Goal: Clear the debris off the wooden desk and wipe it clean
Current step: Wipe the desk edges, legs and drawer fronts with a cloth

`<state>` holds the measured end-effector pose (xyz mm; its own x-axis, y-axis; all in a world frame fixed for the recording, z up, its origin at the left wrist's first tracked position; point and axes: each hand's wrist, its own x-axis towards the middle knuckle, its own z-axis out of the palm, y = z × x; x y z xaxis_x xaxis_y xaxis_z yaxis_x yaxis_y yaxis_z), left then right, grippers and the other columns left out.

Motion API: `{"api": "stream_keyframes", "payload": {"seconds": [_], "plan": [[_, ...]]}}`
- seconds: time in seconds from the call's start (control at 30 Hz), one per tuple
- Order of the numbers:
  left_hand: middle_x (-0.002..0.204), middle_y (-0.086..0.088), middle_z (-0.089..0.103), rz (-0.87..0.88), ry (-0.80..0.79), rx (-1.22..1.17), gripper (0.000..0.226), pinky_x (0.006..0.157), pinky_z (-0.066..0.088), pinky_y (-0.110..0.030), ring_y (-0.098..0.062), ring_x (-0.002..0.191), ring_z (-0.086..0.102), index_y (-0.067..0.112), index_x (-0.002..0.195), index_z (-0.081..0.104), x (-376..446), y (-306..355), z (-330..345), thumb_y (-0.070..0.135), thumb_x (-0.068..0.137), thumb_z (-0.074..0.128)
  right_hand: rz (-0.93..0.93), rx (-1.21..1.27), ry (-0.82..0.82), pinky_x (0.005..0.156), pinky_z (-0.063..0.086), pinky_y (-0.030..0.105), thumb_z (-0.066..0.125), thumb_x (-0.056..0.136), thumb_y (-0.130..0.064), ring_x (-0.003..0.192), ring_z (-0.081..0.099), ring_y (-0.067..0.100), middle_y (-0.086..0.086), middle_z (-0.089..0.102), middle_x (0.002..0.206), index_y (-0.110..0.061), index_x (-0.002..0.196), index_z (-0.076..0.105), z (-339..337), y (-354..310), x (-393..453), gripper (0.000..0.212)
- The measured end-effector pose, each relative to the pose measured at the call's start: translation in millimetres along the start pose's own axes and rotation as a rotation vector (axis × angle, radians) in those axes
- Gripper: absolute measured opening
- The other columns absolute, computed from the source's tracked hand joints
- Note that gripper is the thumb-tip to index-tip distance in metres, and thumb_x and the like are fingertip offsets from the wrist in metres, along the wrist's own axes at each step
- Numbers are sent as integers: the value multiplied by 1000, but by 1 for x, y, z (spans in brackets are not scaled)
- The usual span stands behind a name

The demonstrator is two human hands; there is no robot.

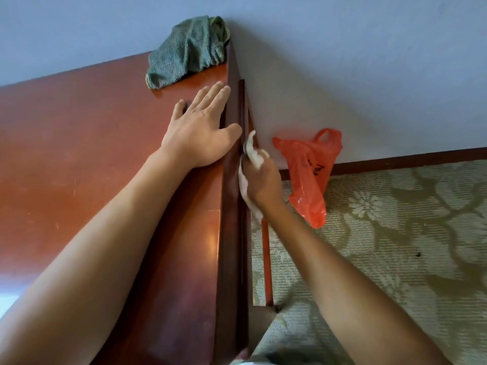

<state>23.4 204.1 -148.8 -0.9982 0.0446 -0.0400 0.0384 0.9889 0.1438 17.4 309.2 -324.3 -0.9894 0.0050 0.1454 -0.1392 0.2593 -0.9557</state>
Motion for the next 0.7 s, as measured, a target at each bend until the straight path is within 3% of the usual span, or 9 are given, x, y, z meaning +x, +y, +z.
{"api": "stream_keyframes", "payload": {"seconds": [0.07, 0.17, 0.27, 0.3, 0.43, 0.5, 0.53, 0.6, 0.7], "plan": [[174, 13, -1, 3, -4, 15, 89, 129, -2, -45, -6, 159, -5, 31, 167, 9, 0, -1, 3, 55, 84, 33, 59, 41, -33, 72, 43, 34, 37, 108, -40, 79, 58, 7, -4, 53, 86, -35, 144, 57, 1, 0, 36, 41], [173, 13, -4, 7, -17, 33, 91, 129, -5, -47, -7, 159, -8, 30, 167, 5, 0, 0, 4, 55, 83, 31, 30, 28, -24, 82, 51, 43, 45, 105, -46, 92, 65, 24, 4, 60, 99, -39, 138, 58, -3, 5, 2, 36], [173, 14, -7, 2, -26, 35, 92, 129, -7, -48, -7, 158, -11, 30, 167, 3, 1, 0, 5, 55, 82, 29, -56, -13, -9, 77, 54, 55, 52, 100, -52, 86, 65, 27, 1, 59, 92, -45, 93, 57, -12, 9, -62, 12], [173, 15, -8, 3, -22, 31, 92, 129, -8, -48, -6, 158, -12, 31, 167, 2, 1, 0, 6, 55, 82, 29, -98, -86, 2, 74, 54, 55, 50, 101, -54, 84, 65, 25, 1, 59, 90, -46, 91, 54, -12, 10, -61, 14], [173, 16, -7, 31, -6, 3, 89, 129, -6, -48, -6, 158, -12, 37, 166, 7, 1, -2, 6, 55, 82, 31, -164, -215, -23, 90, 54, 45, 33, 105, -57, 98, 64, 17, 0, 62, 104, -34, 135, 59, -7, 4, 27, 46], [173, 14, -6, 52, -5, 13, 84, 129, -5, -50, -8, 159, -11, 43, 164, 13, 2, -3, 5, 54, 83, 31, -125, -252, -117, 97, 52, 49, 33, 108, -57, 101, 68, 20, 10, 65, 104, -26, 136, 58, -13, -6, 81, 49], [173, 13, -5, 56, -7, 17, 82, 129, -5, -50, -9, 159, -10, 45, 163, 15, 2, -3, 5, 54, 83, 31, -146, -300, -174, 100, 51, 51, 35, 107, -53, 110, 66, 25, 14, 63, 115, -29, 147, 51, -16, -5, 103, 50], [174, 12, -5, 58, 0, 17, 80, 129, -5, -50, -10, 159, -10, 46, 162, 20, 2, -3, 4, 54, 83, 31, -266, -421, -250, 95, 53, 50, 36, 104, -44, 116, 60, 33, 15, 53, 127, -31, 164, 25, -21, -3, 123, 62], [174, 11, -4, 56, 11, 22, 79, 129, -4, -51, -10, 159, -10, 46, 160, 22, 3, -2, 5, 57, 82, 29, -333, -499, -283, 85, 49, 38, 48, 103, -32, 112, 57, 33, 17, 51, 132, -24, 166, 20, -29, 2, 88, 69]]}}
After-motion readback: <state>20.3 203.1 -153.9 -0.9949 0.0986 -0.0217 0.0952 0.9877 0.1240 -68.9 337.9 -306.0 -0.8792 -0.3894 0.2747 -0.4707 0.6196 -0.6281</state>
